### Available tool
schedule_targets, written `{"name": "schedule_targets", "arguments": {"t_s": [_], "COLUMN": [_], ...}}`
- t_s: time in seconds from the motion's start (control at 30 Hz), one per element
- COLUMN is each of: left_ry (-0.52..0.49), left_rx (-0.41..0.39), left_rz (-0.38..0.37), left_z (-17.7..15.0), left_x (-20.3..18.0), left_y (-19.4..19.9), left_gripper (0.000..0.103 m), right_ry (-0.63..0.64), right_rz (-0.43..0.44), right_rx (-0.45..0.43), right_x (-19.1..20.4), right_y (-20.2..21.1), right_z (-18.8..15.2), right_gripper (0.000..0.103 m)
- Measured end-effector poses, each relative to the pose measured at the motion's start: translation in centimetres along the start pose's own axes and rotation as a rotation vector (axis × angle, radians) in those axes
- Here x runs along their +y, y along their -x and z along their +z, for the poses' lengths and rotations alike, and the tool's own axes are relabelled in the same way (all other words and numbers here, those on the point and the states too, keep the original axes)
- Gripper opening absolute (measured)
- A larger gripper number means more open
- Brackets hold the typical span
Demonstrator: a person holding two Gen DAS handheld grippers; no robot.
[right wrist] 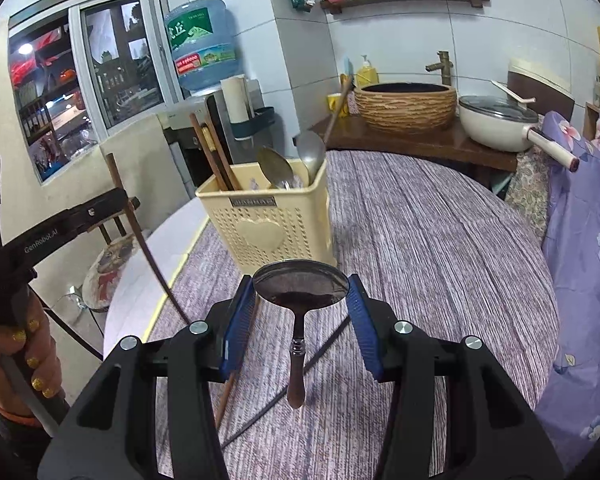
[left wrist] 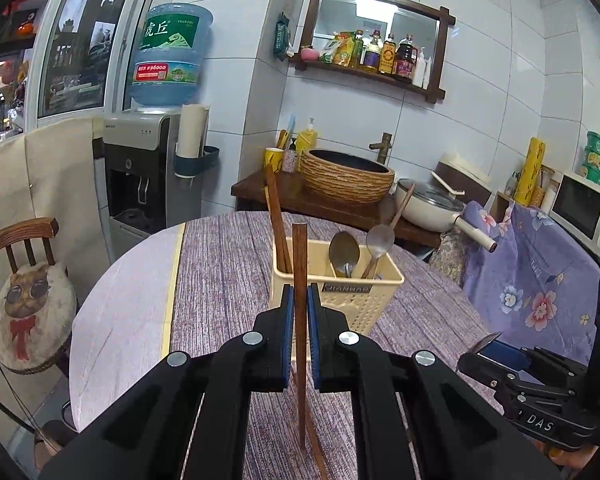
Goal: Organize utensils
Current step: 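Lift and carry the chopsticks and spoon over the basket with both tools, then lower the chopsticks and spoon into the basket and open both tools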
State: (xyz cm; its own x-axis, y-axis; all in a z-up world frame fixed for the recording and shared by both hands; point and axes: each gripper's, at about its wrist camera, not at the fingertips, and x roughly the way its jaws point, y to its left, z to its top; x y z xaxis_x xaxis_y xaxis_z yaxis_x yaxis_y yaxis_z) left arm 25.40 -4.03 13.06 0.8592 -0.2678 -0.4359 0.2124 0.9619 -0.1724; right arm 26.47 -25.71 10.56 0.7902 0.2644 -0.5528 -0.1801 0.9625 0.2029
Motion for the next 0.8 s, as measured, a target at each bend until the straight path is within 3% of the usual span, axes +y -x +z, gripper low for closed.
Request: {"name": "schedule_targets", "arguments": {"t_s": [0.23, 0.47, 0.67, 0.8], "left_ry": [0.007, 0.034, 0.076, 0.071], "left_rx": [-0.04, -0.119, -0.204, -0.217], "left_rz": [-0.051, -0.068, -0.004, 0.045], "left_z": [4.5, 10.5, 14.7, 14.2], "left_x": [-0.4, -1.1, -0.8, -0.9], "left_y": [0.7, 1.6, 0.8, -1.3], "left_gripper": [0.008, 0.008, 0.008, 0.008], "right_ry": [0.041, 0.026, 0.025, 0.056], "right_rz": [0.026, 0.008, -0.042, -0.084], "right_rx": [-0.066, -0.165, -0.258, -0.282], "right_x": [1.6, 2.4, 3.3, 3.9], "right_y": [1.2, 1.7, 0.9, -1.0], "right_z": [4.7, 11.7, 16.0, 16.6], "right_gripper": [0.048, 0.048, 0.048, 0.048]}}
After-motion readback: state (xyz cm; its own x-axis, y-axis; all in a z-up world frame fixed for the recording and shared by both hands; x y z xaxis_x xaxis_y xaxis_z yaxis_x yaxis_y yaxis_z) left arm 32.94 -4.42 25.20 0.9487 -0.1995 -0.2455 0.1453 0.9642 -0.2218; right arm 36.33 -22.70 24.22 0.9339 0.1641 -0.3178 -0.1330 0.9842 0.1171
